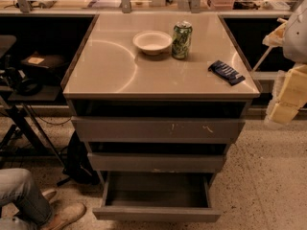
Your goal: Close bottom drawer
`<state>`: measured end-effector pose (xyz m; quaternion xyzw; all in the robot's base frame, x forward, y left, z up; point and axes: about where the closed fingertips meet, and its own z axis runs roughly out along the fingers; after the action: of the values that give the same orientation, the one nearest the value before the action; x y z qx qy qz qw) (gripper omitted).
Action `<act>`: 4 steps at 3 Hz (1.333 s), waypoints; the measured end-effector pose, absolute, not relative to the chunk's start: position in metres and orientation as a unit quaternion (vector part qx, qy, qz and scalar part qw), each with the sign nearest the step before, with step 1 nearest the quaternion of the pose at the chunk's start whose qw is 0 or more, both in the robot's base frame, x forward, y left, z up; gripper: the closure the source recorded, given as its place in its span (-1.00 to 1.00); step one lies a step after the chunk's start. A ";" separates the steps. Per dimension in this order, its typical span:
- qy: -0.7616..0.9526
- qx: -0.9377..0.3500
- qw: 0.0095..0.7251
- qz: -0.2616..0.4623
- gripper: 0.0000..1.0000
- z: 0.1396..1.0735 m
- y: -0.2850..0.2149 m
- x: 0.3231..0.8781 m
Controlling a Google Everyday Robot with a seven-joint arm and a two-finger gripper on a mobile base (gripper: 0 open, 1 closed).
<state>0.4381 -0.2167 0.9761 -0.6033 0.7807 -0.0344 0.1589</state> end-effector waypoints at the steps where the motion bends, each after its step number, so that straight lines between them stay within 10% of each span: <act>1: 0.779 -0.604 0.167 -0.034 -1.00 0.968 -0.215 0.432; 4: 0.774 -0.555 0.270 0.140 -1.00 0.773 -0.184 0.368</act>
Offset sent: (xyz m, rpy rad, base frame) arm -0.0858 0.0221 -0.2095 0.3069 0.0703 0.0020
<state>0.3681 -0.1840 0.7730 -0.5552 0.7741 0.1401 0.2701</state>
